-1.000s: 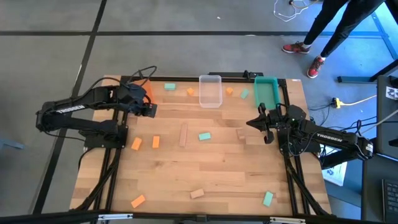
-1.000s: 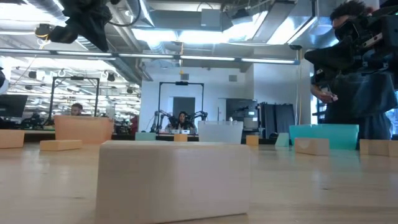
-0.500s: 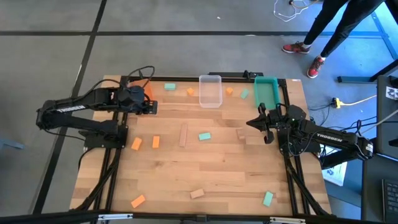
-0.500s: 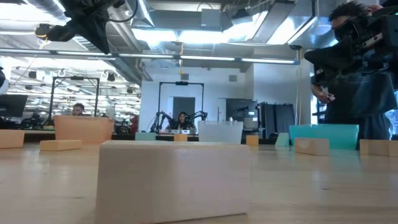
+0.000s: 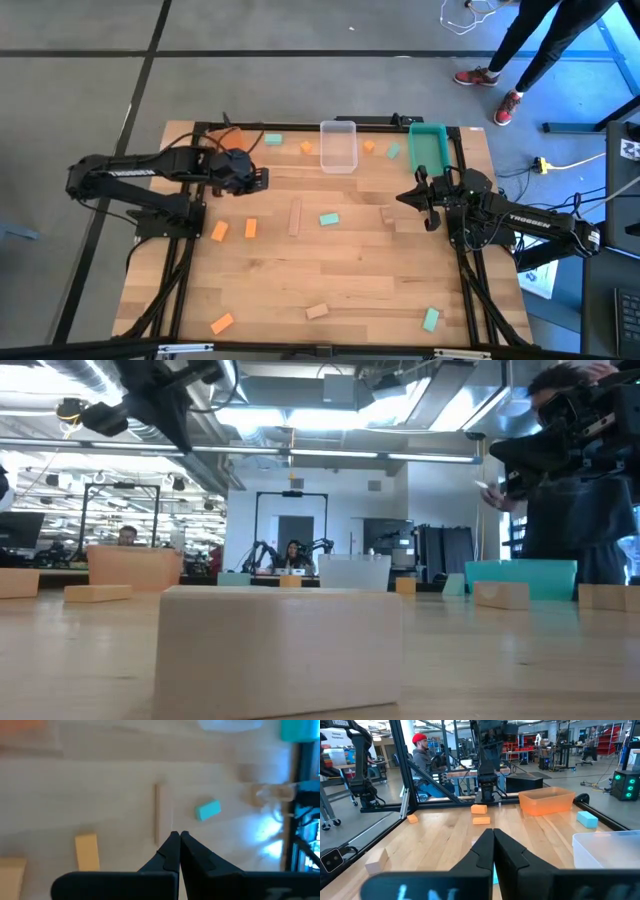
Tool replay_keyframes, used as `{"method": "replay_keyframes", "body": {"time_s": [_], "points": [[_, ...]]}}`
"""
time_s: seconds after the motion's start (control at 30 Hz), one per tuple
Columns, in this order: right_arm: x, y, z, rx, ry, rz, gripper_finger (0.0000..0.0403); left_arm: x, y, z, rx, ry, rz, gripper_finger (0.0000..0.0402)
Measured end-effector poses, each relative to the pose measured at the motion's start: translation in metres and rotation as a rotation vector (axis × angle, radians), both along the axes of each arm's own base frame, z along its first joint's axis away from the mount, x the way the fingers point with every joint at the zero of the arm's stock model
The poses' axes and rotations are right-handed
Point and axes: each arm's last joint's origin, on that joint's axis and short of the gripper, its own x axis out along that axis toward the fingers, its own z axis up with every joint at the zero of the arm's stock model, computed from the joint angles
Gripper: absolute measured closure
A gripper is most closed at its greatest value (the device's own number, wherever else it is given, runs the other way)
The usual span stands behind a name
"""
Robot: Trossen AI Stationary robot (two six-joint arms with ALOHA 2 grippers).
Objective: Sort & place blocks by color
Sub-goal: Put the orange block into the orange bin
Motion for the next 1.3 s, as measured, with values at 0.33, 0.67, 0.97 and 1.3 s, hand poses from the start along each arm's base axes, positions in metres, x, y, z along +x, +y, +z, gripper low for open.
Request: {"method": "replay_keyframes", "body": {"time_s": [0.33, 0.67, 0.97, 1.3], "points": [[0.000, 0.000, -0.001, 0.005, 0.012, 0.000, 0.0395, 0.003, -0.001, -0.002, -0.039, 0.008, -0.008, 0.0401], [0.000, 0.000, -0.002, 0.007, 0.015, 0.000, 0.0395, 0.003, -0.002, -0.002, -0.118, -0.010, 0.026, 0.0397], [0.000, 0.000, -0.002, 0.007, 0.015, 0.000, 0.0395, 0.001, -0.003, -0.004, -0.124, 0.014, 0.025, 0.0305], [0.000, 0.000, -0.001, 0.007, 0.015, 0.000, 0.0395, 0.009, -0.003, -0.014, -0.123, 0.092, -0.008, 0.0208]]}}
